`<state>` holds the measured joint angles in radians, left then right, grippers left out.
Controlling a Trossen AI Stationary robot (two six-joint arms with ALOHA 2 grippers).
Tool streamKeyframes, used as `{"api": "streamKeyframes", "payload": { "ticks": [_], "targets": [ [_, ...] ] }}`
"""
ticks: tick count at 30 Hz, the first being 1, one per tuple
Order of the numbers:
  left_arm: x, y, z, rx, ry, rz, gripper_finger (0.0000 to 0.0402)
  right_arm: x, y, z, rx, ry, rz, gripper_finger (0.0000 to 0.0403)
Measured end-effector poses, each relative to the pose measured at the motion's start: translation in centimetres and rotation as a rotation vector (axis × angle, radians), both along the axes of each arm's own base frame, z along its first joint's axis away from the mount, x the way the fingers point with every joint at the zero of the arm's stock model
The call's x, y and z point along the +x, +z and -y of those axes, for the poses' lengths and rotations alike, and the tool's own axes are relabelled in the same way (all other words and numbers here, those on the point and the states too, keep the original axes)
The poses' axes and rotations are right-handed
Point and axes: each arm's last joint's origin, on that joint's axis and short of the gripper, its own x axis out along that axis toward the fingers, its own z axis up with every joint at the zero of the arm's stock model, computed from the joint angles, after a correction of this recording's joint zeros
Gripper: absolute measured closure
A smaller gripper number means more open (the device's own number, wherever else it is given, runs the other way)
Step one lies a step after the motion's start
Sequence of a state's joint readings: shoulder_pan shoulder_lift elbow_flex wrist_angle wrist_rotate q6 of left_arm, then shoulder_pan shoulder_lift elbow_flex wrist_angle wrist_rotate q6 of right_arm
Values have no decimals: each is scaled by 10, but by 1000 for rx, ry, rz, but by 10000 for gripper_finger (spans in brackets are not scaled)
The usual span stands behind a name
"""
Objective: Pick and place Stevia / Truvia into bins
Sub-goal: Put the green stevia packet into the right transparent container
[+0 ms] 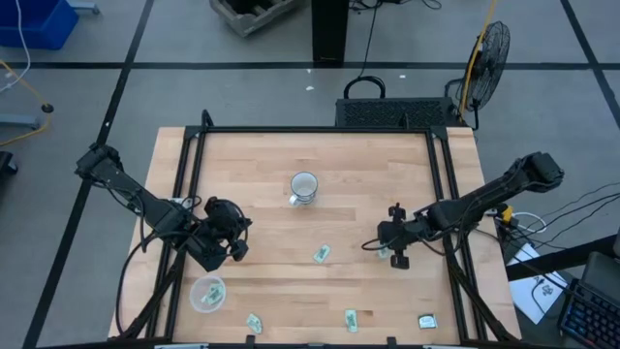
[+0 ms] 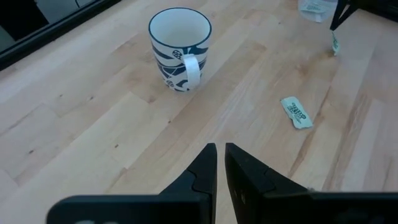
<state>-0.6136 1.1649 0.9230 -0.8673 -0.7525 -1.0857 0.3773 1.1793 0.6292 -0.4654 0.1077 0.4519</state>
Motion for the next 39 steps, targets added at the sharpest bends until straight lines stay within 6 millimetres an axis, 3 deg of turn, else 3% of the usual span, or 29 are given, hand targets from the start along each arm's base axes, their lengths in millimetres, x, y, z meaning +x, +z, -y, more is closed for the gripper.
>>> {"api": "streamKeyframes", "payload": {
  "ticks": [5, 11, 19, 24, 31, 39],
  "targets": [
    [0, 0, 0, 5, -5, -3, 364, -7, 0, 5, -112, -38, -29, 403],
    [0, 0, 0, 7, -7, -4, 364, -34, 9, 16, -109, -157, -147, 403],
    [0, 0, 0, 9, 0, 2, 364, -43, 35, 22, -116, -132, 84, 403],
    [0, 0, 0, 9, 0, 2, 364, -48, 40, 23, -80, -129, 109, 403],
    [0, 0, 0, 10, 0, 2, 364, -26, 25, 6, 63, -15, 34, 385],
    [0, 0, 0, 11, -1, 2, 364, -6, -12, -6, -58, 171, -126, 298]
  ]
}}
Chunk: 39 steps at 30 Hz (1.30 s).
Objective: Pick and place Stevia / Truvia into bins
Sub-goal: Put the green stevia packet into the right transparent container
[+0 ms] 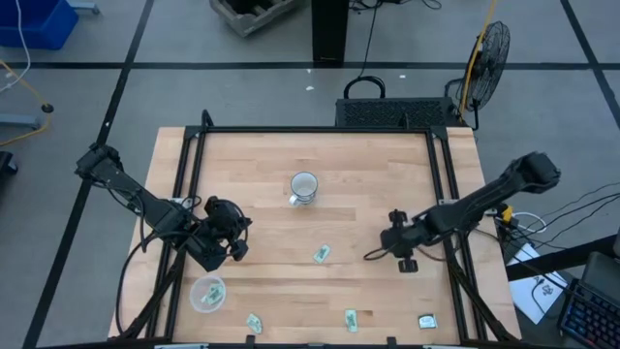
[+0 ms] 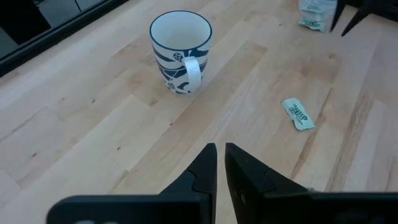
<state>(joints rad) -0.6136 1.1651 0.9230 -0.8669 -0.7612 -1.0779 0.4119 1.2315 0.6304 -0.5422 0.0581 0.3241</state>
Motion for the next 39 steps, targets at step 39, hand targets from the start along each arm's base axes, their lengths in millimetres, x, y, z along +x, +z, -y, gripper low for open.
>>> {"api": "streamKeyframes", "payload": {
  "ticks": [39],
  "targets": [
    [0, 1, -1, 56, -3, 8, 364, 41, -20, 14, -179, 147, -528, 308]
  ]
}}
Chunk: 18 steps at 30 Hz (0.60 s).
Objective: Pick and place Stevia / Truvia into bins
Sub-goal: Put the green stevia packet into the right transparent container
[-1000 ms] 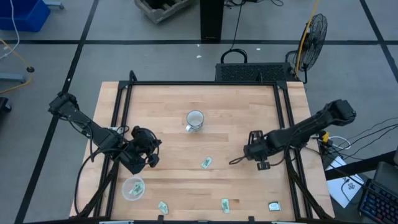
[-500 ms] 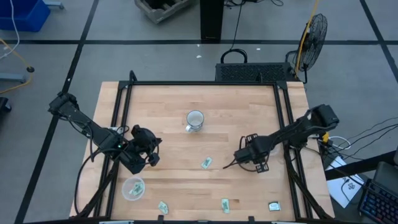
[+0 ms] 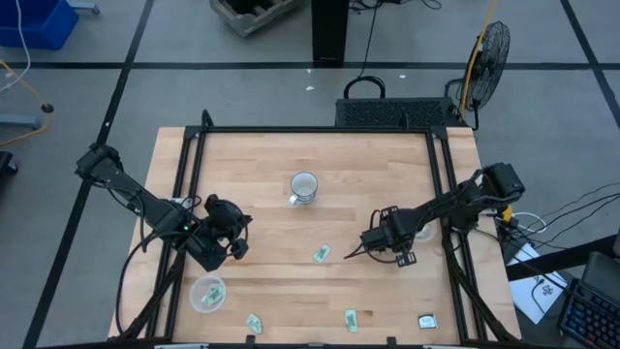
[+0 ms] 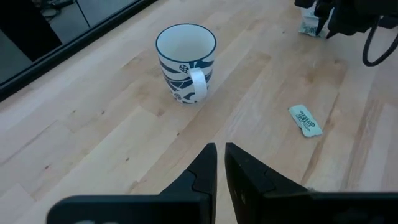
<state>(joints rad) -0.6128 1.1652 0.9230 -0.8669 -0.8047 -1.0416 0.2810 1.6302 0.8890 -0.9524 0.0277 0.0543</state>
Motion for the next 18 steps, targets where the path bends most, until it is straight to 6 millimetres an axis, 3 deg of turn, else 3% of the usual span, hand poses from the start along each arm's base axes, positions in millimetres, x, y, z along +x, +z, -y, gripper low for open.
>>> {"api": "streamKeyframes", "payload": {
  "ticks": [7, 13, 18],
  "targets": [
    [0, 0, 0, 0, 0, 0, 364, 7, -1, -2, 22, 18, 76, 392],
    [0, 0, 0, 0, 1, 0, 364, 9, 2, -2, 0, -2, 95, 389],
    [0, 0, 0, -1, 2, 1, 364, 16, 34, -6, -28, -14, 21, 399]
  ]
}}
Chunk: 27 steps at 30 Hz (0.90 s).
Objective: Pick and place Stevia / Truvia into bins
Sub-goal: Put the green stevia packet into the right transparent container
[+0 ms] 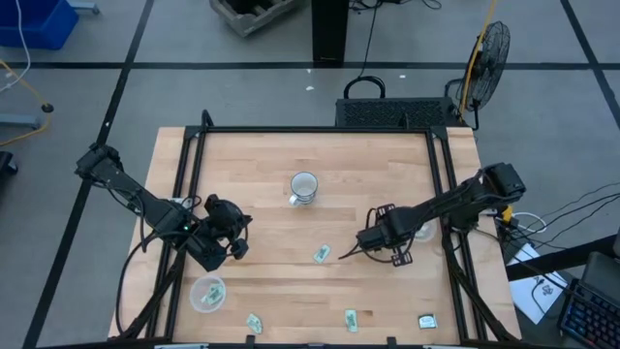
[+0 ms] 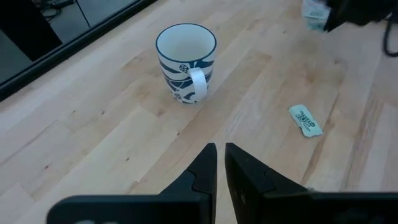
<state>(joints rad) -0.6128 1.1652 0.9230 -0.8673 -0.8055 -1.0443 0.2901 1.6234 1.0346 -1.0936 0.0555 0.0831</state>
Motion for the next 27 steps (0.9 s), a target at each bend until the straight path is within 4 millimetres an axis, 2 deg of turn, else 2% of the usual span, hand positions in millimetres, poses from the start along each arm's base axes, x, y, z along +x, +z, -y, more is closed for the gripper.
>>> {"api": "streamKeyframes", "payload": {
  "ticks": [3, 6, 10, 14, 18, 27],
  "targets": [
    [0, 0, 0, 0, 0, 0, 364, 7, 24, -2, -25, -26, -4, 398],
    [0, 0, 0, 0, 0, 0, 364, 2, 45, 1, -130, -67, -4, 397],
    [0, 0, 0, -20, 22, 19, 364, -17, 62, 8, -183, -202, -6, 397],
    [0, 0, 0, -44, 44, 34, 364, -43, 72, 14, -159, -368, 30, 397],
    [0, 0, 0, -36, 38, 30, 364, -67, 66, 19, -58, -487, 82, 399],
    [0, 0, 0, -35, 39, 31, 364, -98, 15, 27, 38, -536, 150, 399]
  ]
}}
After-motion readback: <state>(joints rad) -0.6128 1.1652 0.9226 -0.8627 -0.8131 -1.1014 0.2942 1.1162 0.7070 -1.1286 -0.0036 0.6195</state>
